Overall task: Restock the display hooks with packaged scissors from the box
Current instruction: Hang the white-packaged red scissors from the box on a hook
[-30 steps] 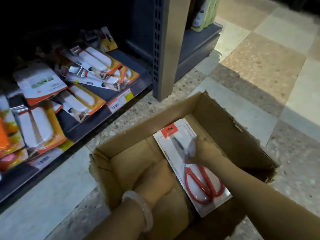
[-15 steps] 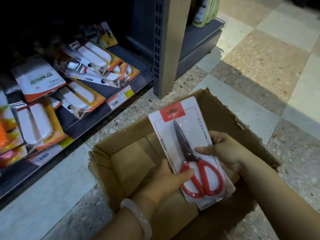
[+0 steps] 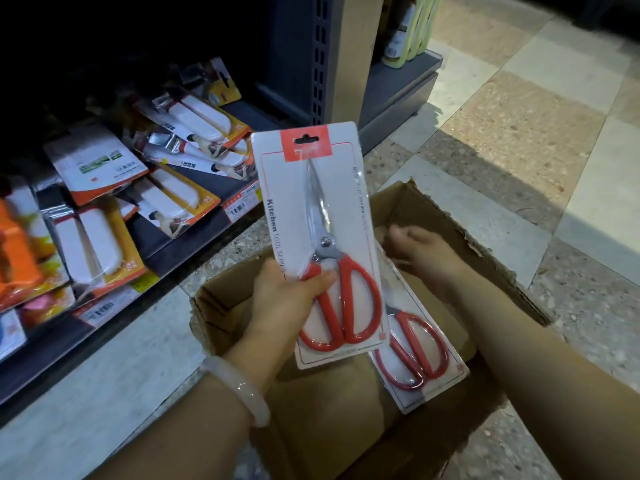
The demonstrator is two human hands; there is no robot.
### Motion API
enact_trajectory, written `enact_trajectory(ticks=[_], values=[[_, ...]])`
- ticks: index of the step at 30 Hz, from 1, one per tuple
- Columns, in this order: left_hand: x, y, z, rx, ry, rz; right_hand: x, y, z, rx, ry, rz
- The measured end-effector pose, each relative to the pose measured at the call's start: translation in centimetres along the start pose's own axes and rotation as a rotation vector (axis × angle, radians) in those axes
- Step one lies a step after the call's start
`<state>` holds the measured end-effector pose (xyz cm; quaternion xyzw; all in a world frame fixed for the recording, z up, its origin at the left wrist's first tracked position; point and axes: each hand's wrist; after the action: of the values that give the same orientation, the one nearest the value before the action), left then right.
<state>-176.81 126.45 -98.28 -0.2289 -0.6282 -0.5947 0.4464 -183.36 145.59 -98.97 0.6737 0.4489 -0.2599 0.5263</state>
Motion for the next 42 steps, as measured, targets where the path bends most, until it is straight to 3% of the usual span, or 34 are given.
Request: enact_trajectory(ticks=[3,8,15,20,25,35,39,42], values=[[-0.4,-0.2,-1.3,0.030,-0.018,0.012,3.9,-0.5,-0.4,-0.061,0.656,0.196],[-1.6,0.1,-1.7,0.048,-0.082,-0.009,6.9,0.3,0.8,-0.023,0.760,0.295],[-1.4,0.3,-1.2,0.045,-0.098,0.016,6.0,1.3,-0.4,-0.028,0.560,0.267],[-0.3,0.8,-2.1,0.031,-0.092,0.076,3.3,5.3,-2.1,-0.085,0.241,0.075],[3.6,2.4,-4.0,0.010,-0.056,0.191,-1.9,6.9,-1.3,-0.036,-0.043,-0.167],[14.4,8.3,-18.5,0.200,0.081,0.553,-16.2,11.1,12.0,-0.264,-0.090,-0.553],[15.7,12.8,-26.9,0.329,0.092,0.696,-19.9,14.5,19.6,-0.449,-0.201,-0.633],[15.6,16.3,-32.6,0.412,0.105,0.770,-21.3,16.9,25.4,-0.529,-0.147,-0.700]])
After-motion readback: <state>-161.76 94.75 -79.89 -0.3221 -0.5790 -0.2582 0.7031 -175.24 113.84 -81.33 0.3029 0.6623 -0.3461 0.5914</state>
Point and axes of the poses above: each hand's wrist, its own y-axis away from the middle knuckle, its own z-axis out of the palm, x = y × z, and after that the axes turned 4 degrees about y, right-handed
